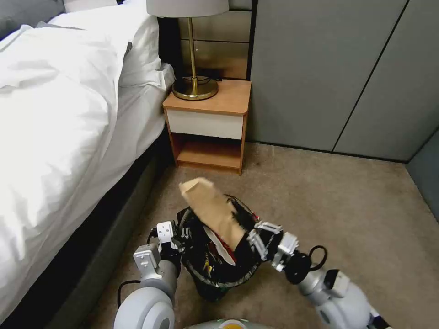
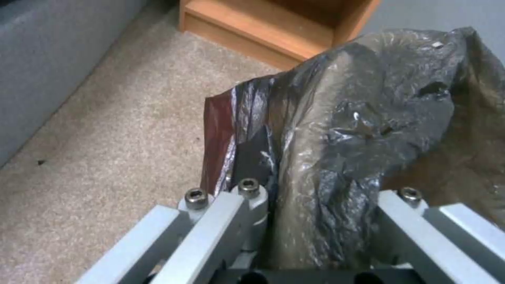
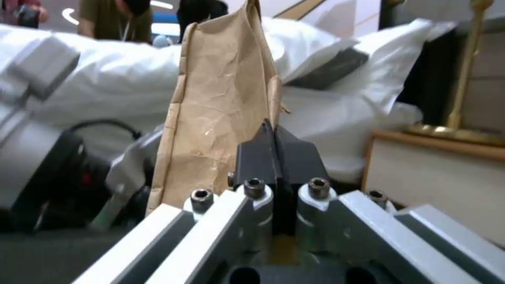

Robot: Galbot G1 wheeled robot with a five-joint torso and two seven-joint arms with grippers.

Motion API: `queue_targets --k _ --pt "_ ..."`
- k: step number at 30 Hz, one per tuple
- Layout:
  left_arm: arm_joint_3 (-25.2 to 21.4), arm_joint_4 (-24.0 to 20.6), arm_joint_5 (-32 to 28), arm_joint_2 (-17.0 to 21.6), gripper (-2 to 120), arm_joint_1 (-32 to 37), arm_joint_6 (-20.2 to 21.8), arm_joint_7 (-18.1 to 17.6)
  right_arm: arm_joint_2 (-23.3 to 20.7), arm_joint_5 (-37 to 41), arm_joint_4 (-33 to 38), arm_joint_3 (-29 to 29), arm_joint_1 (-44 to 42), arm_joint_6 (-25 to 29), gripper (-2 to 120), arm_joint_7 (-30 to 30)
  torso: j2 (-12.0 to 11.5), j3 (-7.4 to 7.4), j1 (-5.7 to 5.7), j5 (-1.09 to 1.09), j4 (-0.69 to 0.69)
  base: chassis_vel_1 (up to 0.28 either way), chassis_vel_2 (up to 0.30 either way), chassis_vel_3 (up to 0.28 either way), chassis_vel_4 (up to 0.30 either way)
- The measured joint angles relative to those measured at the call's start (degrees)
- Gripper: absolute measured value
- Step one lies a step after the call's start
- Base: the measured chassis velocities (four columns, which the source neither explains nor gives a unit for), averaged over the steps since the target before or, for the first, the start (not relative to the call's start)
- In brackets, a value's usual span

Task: Pick up the trash bin, then pick up the garbage from the floor and place it into the trash bin.

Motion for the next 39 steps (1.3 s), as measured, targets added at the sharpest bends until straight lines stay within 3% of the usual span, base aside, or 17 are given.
queue_targets --k 5,14,18,21,27,31,35,39 --pt "0.32 -0.14 0.37 -0.36 83 0.2 0.0 -0.01 1.17 -2.36 -4.97 -3.0 1.37 -0.05 0 -0.48 0.0 0.0 0.0 0.0 0.0 0.0 0.0 0.0 0.0" --pt "0.52 -1.07 0.65 -0.38 83 0.68 0.0 -0.01 3.67 -3.8 -10.83 -2.68 3.02 0.94 0 -1.03 0.0 0.0 0.0 0.01 0.0 0.0 0.0 0.0 0.0" --pt "0.2 -1.51 0.49 -0.09 83 0.76 0.0 0.01 3.42 -5.8 -11.51 -1.78 2.09 2.12 10 -1.14 0.0 0.0 0.0 0.01 0.0 0.0 0.0 0.0 0.0" --pt "0.17 -1.52 0.45 -0.08 83 0.65 0.0 0.06 3.2 -6.21 -11.37 -1.05 1.57 2.58 27 -1.14 0.0 0.0 0.0 0.01 0.0 0.0 0.0 0.0 0.0" --pt "0.03 -1.52 0.32 -0.04 83 0.48 -0.14 0.28 2.52 -6.39 -10.96 -0.27 1.04 2.98 44 -1.38 0.0 0.0 0.0 0.01 0.0 0.0 0.0 0.0 0.0" --pt "-0.49 -1.58 0.19 0.13 83 0.44 -0.14 0.31 1.2 -6.16 -10.48 0.78 0.42 3.4 63 -2.14 0.0 0.0 0.0 0.01 0.0 0.0 0.0 0.0 0.0" --pt "-0.56 -1.58 0.15 0.12 83 0.32 -0.14 0.31 0.83 -5.92 -10.08 1.11 0.15 3.6 72 -2.64 0.0 0.0 0.0 0.01 0.0 0.0 0.0 0.0 0.0" --pt "-0.56 -1.57 0.16 0.15 83 0.39 0.12 0.16 -0.34 -5.53 -8.6 2.13 -0.27 4.31 92 -3.07 0.0 0.0 0.0 0.01 0.0 0.0 0.0 0.0 0.0"
